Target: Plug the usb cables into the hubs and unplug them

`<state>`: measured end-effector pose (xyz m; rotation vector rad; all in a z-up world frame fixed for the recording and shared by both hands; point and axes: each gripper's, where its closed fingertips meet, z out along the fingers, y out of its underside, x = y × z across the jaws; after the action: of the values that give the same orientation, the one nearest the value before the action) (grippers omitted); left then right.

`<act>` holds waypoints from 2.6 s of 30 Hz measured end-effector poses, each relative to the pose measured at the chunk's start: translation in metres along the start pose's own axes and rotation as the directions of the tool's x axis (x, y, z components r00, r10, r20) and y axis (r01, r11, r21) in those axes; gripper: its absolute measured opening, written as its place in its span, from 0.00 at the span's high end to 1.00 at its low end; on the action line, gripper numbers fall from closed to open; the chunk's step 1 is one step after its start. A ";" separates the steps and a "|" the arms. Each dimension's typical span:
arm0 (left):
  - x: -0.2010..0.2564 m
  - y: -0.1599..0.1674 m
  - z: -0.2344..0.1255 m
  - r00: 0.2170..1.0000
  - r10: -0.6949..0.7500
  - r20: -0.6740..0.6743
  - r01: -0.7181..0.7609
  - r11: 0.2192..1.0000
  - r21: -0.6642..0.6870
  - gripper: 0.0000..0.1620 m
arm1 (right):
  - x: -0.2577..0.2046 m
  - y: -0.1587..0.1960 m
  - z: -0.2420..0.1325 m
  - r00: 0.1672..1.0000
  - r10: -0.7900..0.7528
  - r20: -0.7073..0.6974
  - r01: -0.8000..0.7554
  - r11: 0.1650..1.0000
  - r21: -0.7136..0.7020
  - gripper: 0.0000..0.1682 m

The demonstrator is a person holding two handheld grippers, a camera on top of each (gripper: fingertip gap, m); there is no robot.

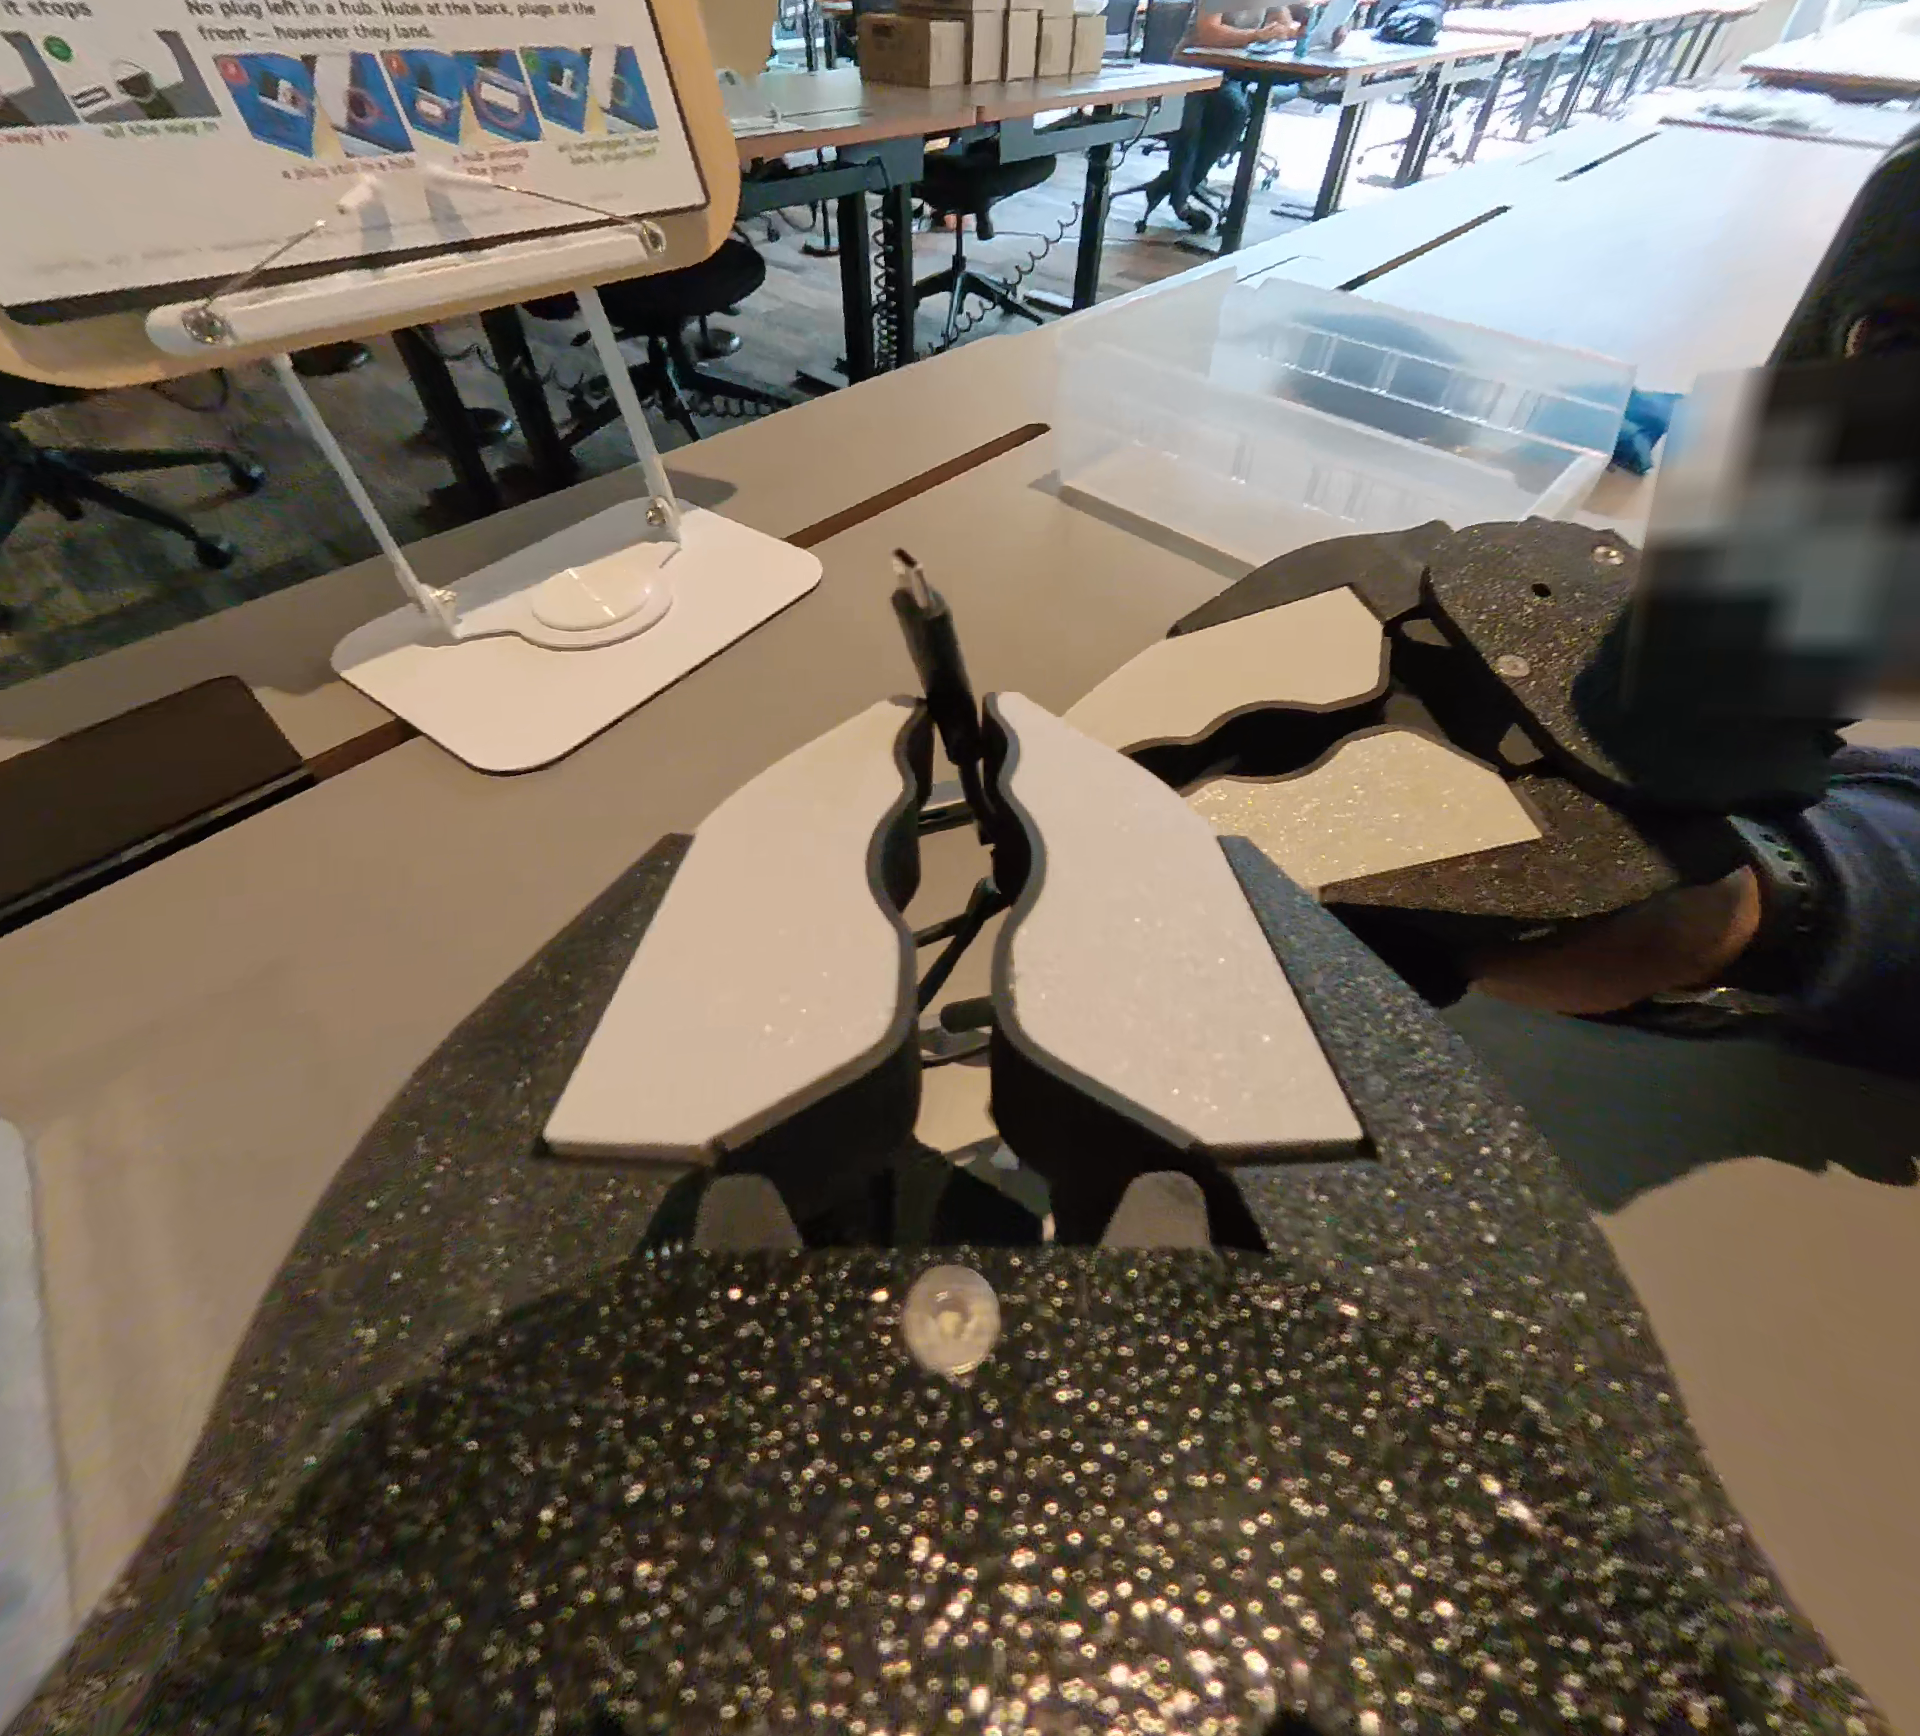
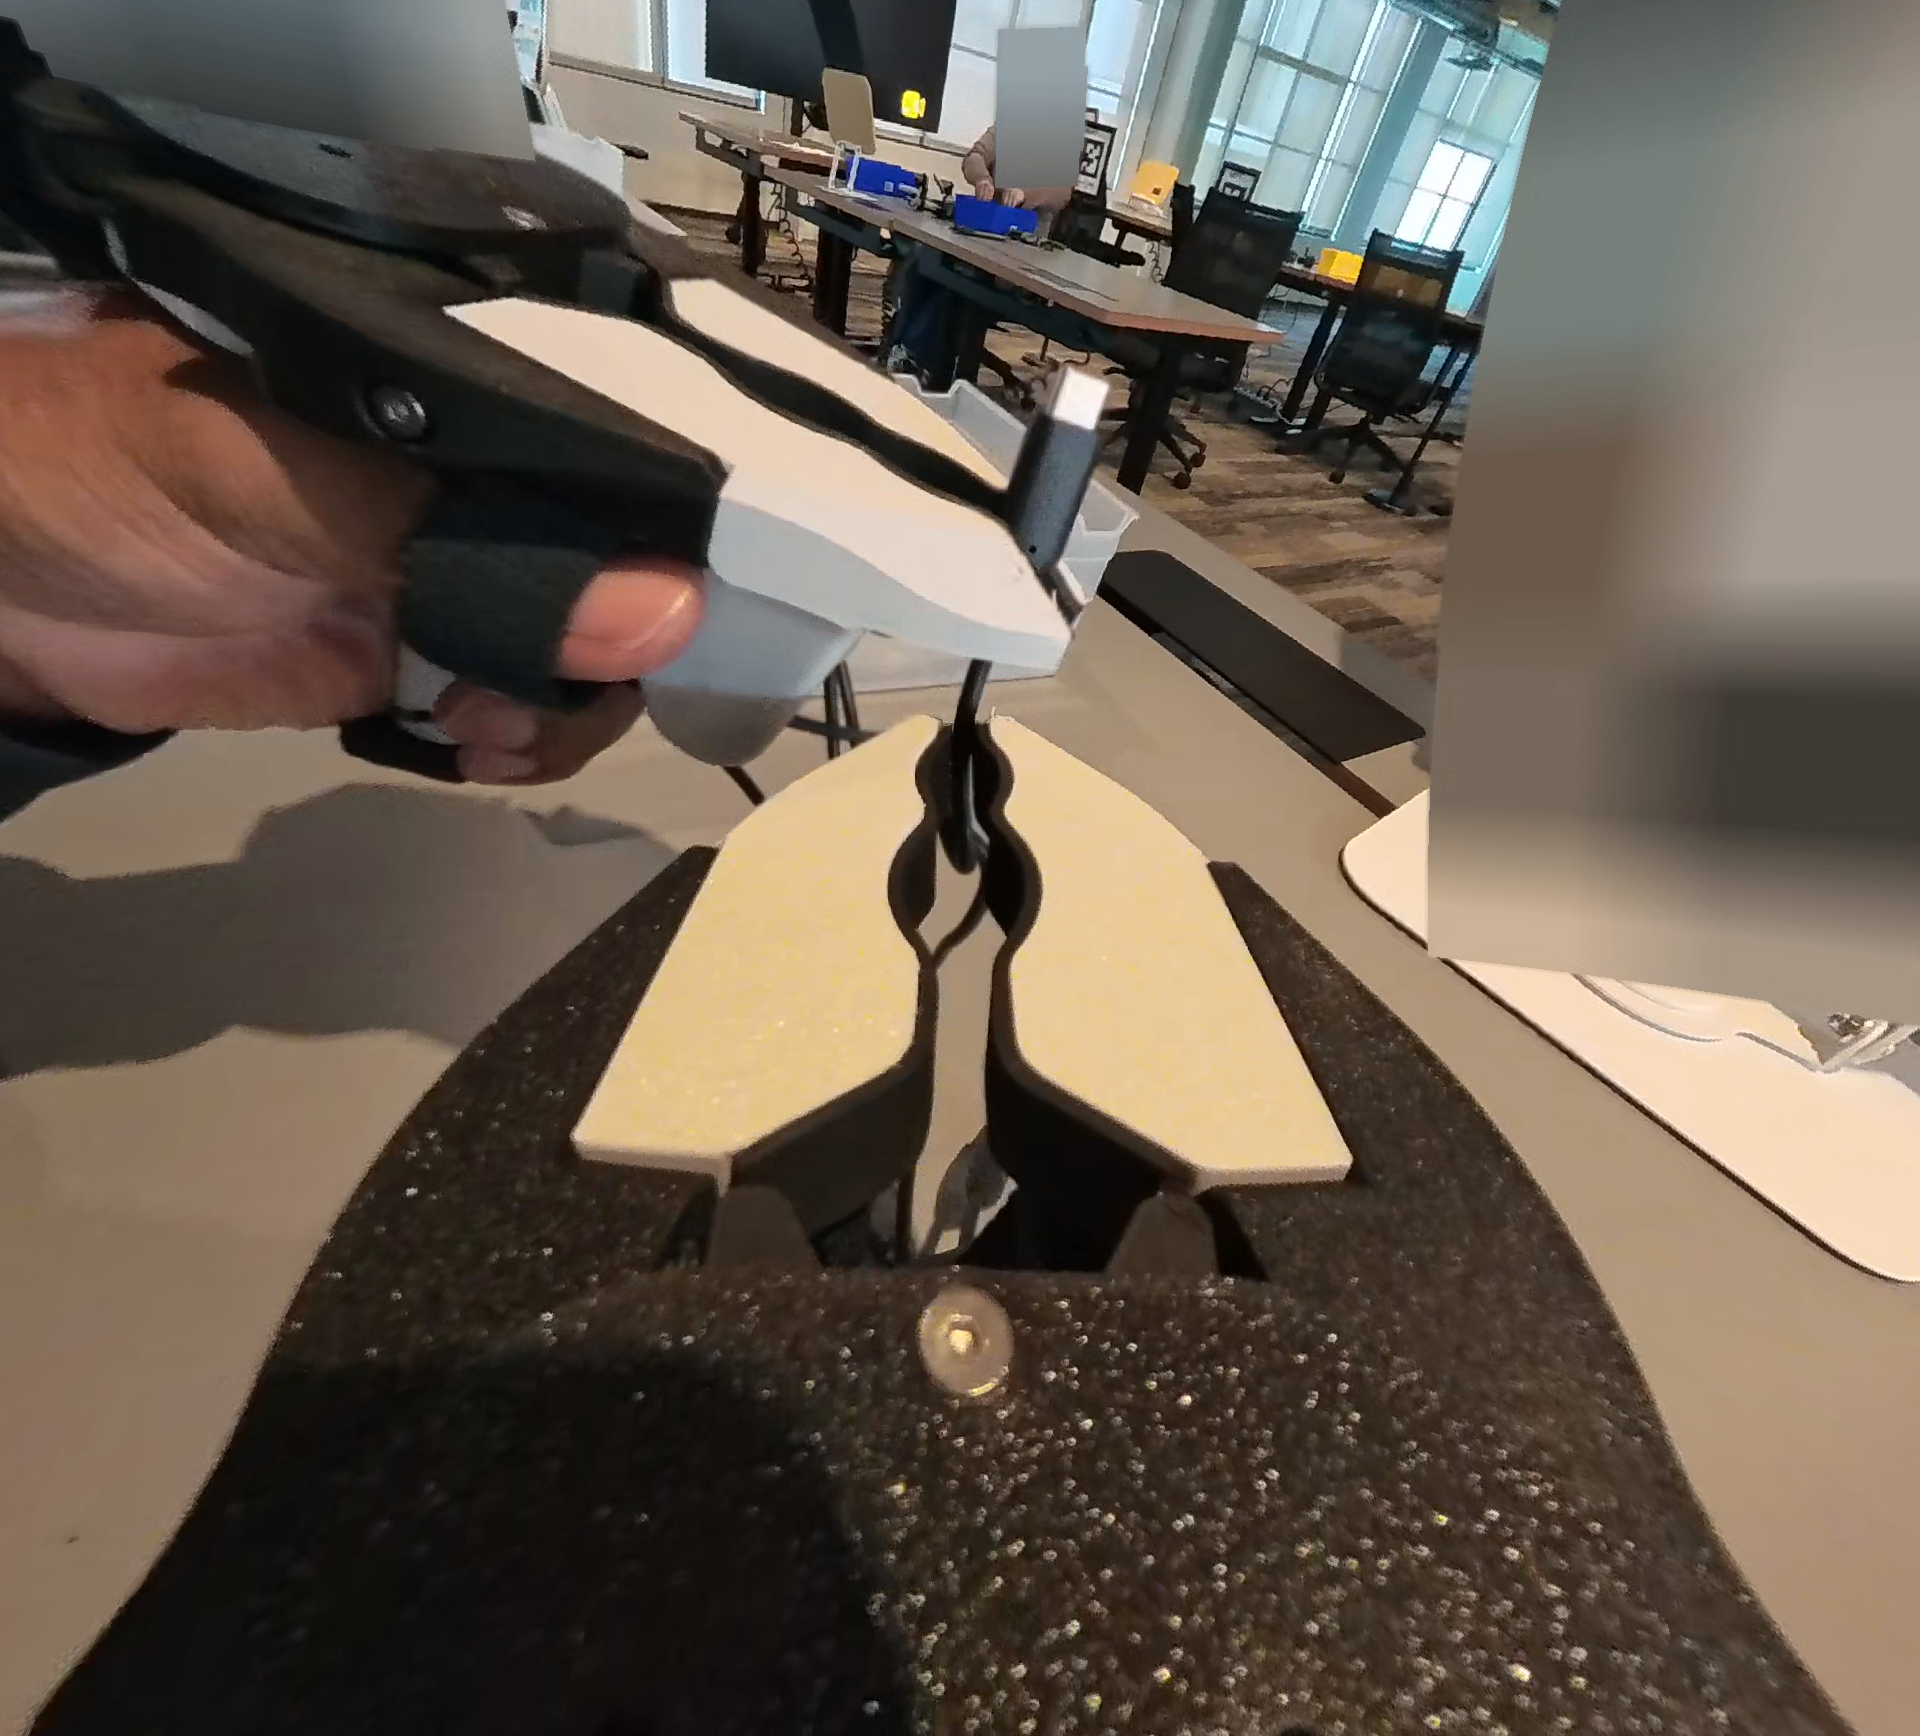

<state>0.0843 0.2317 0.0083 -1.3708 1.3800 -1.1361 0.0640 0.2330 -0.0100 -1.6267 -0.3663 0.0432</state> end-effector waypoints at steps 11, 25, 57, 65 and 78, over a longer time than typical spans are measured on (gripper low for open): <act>-0.057 0.011 0.023 0.893 0.418 0.169 -0.384 0.901 -0.201 0.96 | 0.096 0.050 -0.067 0.994 -0.024 0.104 0.058 0.942 -0.331 0.82; -0.034 0.090 0.051 0.971 0.216 -0.100 -0.236 0.924 -0.301 0.96 | 0.108 0.161 -0.025 0.968 -0.129 0.214 0.236 0.750 -0.618 0.84; -0.005 0.089 0.062 0.881 -0.295 -0.371 0.251 0.954 -0.161 0.96 | 0.113 0.149 -0.020 0.989 0.072 0.128 -0.003 0.884 -0.467 0.95; -0.010 0.086 0.061 0.865 -0.336 -0.373 0.302 0.942 -0.148 0.96 | 0.112 0.143 -0.019 0.988 0.076 0.131 -0.011 0.901 -0.434 0.95; -0.013 0.083 0.060 0.868 -0.339 -0.363 0.312 0.941 -0.134 0.96 | 0.113 0.142 -0.018 0.989 0.073 0.129 -0.013 0.909 -0.417 0.95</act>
<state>0.1248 0.2417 -0.0858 -1.5298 1.5039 -1.6647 0.2050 0.2383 -0.1256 -2.0617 -0.4722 0.1221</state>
